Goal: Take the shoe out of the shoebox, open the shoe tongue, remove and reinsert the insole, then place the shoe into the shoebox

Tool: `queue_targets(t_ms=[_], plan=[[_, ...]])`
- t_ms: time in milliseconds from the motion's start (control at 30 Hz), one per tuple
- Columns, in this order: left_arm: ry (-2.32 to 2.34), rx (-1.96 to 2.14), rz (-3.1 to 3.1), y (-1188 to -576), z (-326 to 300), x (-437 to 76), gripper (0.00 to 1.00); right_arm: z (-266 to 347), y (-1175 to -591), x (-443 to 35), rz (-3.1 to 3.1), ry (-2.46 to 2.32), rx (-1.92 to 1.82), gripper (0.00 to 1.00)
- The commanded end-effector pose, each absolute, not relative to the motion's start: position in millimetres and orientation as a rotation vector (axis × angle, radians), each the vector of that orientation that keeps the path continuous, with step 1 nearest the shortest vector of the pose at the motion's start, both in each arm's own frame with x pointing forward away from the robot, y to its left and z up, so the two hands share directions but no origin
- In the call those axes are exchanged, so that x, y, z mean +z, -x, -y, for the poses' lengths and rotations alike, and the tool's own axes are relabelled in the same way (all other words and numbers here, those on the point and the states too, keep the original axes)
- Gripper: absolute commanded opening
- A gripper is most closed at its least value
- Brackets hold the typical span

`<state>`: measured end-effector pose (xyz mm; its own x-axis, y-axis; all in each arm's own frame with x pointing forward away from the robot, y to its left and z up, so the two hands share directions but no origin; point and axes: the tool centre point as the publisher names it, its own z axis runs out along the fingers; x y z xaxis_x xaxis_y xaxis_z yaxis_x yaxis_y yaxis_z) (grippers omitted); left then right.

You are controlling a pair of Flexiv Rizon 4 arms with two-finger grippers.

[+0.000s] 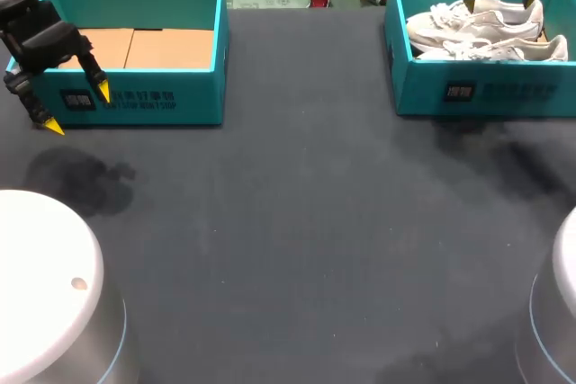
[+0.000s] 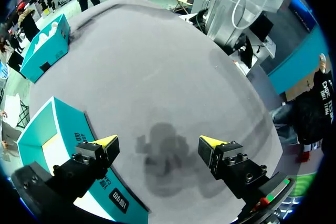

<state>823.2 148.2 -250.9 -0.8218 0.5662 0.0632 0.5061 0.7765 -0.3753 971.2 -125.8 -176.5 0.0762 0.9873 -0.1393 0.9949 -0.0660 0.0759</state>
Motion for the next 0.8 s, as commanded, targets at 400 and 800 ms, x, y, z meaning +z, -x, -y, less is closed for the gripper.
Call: queue_targets(t_ms=[400,800], plan=[[-0.918,0.196,2.929,-813,-164,-226,1.00,110,-935,-175,-2.030,-2.141,0.058,1.00],[-1.509,0.166,2.705,-826,-166,-221,1.00,111,-926,-178,-2.033,-2.177,0.002,1.00]])
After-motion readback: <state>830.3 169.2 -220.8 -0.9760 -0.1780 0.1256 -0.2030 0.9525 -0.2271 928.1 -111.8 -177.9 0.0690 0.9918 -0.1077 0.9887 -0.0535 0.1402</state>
